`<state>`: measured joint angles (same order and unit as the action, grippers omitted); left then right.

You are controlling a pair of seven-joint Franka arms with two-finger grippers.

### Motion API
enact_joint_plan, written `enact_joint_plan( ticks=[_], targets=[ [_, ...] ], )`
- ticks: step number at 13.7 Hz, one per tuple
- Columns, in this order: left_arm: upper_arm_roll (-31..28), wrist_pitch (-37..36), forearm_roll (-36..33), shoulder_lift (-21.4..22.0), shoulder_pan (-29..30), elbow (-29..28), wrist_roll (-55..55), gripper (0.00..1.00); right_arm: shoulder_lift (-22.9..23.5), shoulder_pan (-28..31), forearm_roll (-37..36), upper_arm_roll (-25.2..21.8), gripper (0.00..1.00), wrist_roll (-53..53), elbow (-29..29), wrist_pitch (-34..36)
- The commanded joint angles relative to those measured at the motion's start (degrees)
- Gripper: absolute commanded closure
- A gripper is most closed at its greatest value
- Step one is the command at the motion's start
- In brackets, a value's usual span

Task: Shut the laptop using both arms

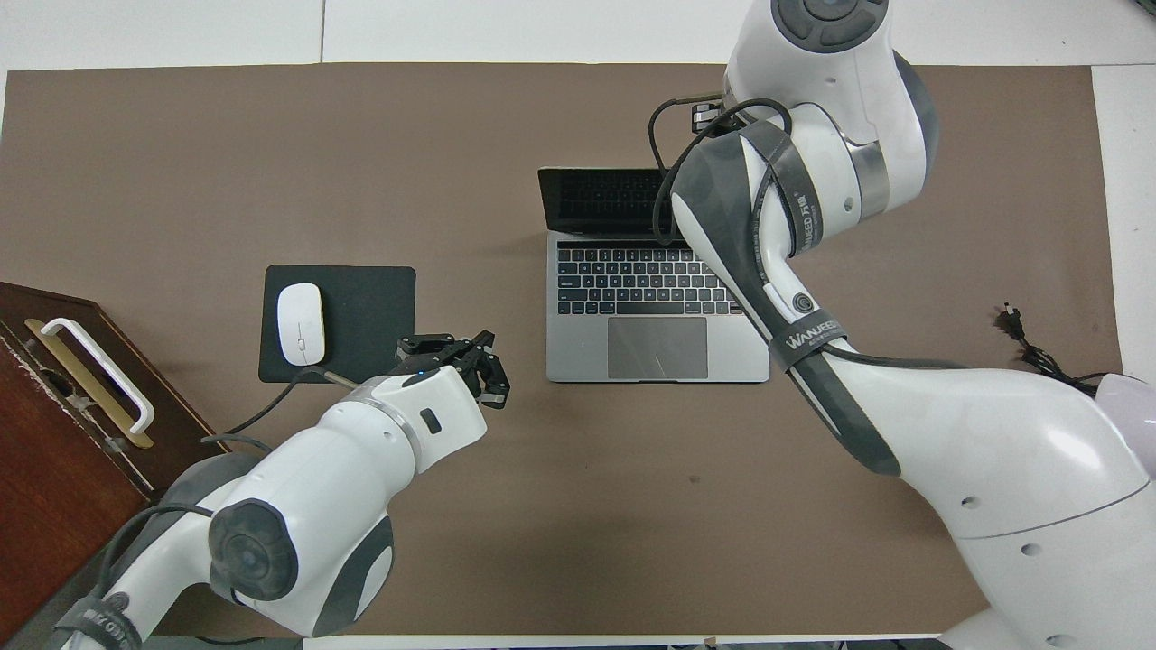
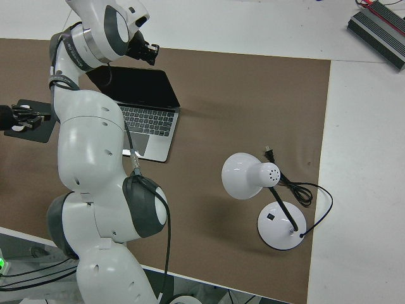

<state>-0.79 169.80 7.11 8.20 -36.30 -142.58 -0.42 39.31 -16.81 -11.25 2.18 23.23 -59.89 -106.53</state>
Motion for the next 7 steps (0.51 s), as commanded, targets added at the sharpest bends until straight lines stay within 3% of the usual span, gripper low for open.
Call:
enact_joint_plan(
  ticks=[1, 3, 5, 7],
  targets=[
    [-0.9, 7.6, 0.8, -4.9, -2.9, -0.8, -0.3, 1.0, -2.0, 0.5, -0.2, 0.6, 1.0, 0.7, -2.4, 1.6],
    [-0.9, 10.7, 0.8, -7.5, -3.3, -0.6, -0.3, 1.0, -2.7, 0.5, 3.6, 0.5, 1.0, 0.8, -3.4, 2.7],
    [-0.9, 12.4, 0.8, -8.9, -3.4, -0.5, 0.1, 1.0, -2.8, 0.4, 4.1, 0.6, 1.0, 0.8, -3.4, 4.9],
    [-1.0, 16.8, 0.8, -12.9, -5.4, -0.1, 0.3, 1.0, -3.0, 0.2, 4.1, 0.6, 1.0, 0.8, -3.3, 7.8]
  ],
)
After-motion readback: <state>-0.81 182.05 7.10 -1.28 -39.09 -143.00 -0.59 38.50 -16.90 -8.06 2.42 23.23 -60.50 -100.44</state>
